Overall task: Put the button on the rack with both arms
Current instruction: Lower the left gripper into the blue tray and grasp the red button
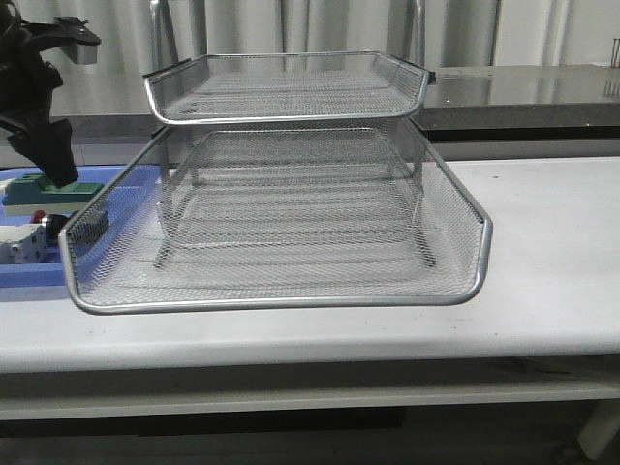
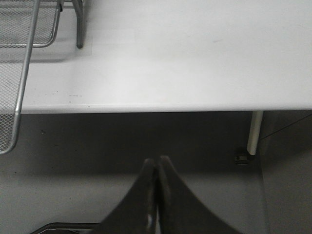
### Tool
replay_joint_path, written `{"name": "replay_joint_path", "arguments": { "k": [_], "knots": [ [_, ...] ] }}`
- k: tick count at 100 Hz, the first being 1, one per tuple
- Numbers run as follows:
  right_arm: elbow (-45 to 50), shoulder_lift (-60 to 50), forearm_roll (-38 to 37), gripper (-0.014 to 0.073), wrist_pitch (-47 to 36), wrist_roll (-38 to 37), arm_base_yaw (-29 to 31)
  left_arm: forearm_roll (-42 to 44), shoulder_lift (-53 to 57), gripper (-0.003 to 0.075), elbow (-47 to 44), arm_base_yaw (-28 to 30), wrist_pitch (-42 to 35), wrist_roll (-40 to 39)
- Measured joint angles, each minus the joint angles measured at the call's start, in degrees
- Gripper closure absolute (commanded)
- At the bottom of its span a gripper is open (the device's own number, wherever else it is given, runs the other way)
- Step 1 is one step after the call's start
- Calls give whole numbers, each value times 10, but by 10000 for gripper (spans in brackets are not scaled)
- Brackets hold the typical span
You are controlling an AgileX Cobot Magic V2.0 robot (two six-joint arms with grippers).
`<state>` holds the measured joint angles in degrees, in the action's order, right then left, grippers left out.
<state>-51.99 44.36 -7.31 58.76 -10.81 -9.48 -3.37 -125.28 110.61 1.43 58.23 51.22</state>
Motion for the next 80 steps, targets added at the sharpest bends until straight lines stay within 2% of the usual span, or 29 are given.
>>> {"name": "replay_joint_path", "arguments": {
  "k": [80],
  "knots": [
    [0, 0, 0, 664, 0, 0, 0, -8, -67, 167, 17, -5, -23, 36]
  ]
}}
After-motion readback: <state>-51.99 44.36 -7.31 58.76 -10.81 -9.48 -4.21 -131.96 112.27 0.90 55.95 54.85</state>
